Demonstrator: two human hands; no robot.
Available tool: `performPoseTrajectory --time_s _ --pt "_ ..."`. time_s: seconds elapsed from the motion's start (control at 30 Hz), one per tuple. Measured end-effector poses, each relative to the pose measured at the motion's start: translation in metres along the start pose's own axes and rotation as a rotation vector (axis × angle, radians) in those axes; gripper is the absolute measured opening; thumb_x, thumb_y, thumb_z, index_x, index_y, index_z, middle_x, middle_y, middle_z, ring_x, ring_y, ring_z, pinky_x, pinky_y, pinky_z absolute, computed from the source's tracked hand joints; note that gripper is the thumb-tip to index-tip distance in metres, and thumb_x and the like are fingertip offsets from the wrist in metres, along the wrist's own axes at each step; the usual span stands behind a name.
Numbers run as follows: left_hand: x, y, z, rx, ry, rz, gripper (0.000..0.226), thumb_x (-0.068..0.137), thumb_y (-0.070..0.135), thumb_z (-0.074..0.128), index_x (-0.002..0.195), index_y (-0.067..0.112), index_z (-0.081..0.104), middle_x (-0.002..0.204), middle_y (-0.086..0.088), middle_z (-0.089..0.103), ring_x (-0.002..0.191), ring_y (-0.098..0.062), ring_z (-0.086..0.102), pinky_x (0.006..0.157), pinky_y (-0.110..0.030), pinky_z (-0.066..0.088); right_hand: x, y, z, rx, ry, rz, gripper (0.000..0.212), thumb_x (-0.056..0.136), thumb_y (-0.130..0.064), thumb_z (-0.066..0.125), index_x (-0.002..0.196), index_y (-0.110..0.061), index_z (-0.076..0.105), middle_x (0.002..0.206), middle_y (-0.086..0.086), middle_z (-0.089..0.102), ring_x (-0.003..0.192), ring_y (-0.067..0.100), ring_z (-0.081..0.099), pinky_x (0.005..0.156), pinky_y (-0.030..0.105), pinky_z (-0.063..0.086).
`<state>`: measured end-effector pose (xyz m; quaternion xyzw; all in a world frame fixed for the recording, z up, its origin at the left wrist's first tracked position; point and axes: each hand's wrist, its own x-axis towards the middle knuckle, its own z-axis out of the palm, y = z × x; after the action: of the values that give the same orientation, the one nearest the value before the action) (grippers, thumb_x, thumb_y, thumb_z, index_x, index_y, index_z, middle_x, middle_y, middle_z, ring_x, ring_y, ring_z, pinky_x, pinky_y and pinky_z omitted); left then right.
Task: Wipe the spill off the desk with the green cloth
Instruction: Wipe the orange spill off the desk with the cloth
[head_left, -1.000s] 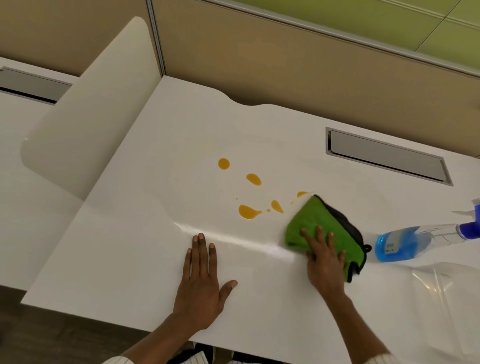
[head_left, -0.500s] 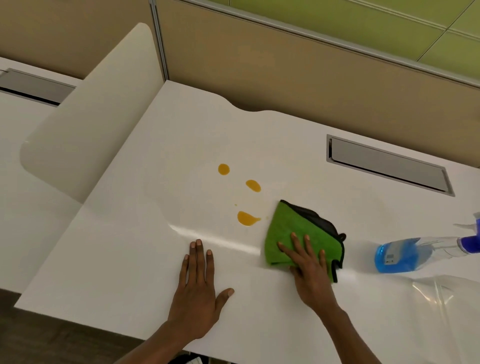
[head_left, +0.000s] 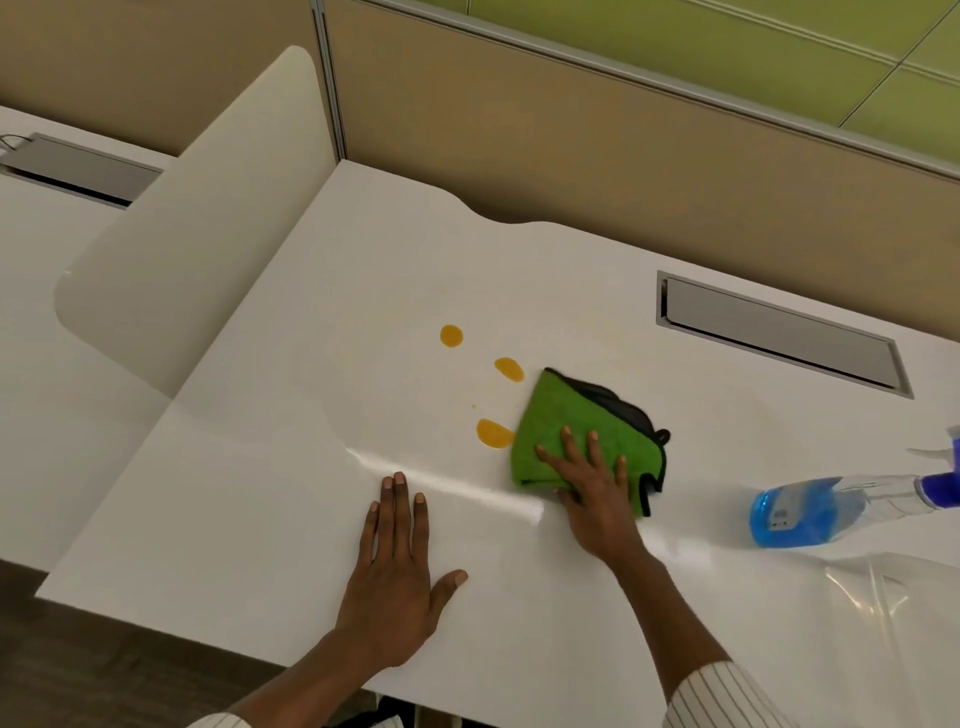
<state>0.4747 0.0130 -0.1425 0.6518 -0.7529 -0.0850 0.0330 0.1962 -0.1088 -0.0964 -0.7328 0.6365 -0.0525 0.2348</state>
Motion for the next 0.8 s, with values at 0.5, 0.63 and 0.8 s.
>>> performPoseTrajectory --time_s 0.5,0.63,0.8 --pt "0.0 0.0 0.001 -0.015 -0.023 -0.018 0.1 0.108 0.073 0.028 0.169 -0.003 0.01 0.179 -0.029 -0.008 0.168 -0.043 0.001 0.13 -0.053 0.011 0.057 0.012 -0.023 0.119 0.023 0.143 0.056 0.104 -0.018 0.056 0.151 -0.048 0.047 0.173 -0.008 0.022 0.163 0.027 0.001 0.125 0.067 -0.004" --pt "0.0 -0.001 0.002 -0.014 -0.016 -0.01 0.1 0.108 0.073 0.029 0.169 -0.003 0.012 0.179 -0.03 -0.008 0.168 -0.044 0.001 0.13 -0.054 0.011 0.052 -0.016 -0.007 0.066 -0.045 0.023 0.058 0.104 -0.019 0.056 0.151 -0.051 0.043 0.173 -0.011 0.019 0.163 0.027 -0.002 0.126 0.066 -0.005" --pt "-0.001 -0.001 0.001 0.003 -0.007 -0.01 0.101 0.107 0.073 0.031 0.169 -0.004 0.014 0.178 -0.031 -0.006 0.168 -0.044 0.003 0.13 -0.055 0.012 -0.015 -0.032 0.013 -0.009 -0.091 -0.062 0.068 0.101 -0.014 0.056 0.153 -0.054 0.038 0.173 -0.016 0.01 0.162 0.025 -0.01 0.127 0.065 -0.004"
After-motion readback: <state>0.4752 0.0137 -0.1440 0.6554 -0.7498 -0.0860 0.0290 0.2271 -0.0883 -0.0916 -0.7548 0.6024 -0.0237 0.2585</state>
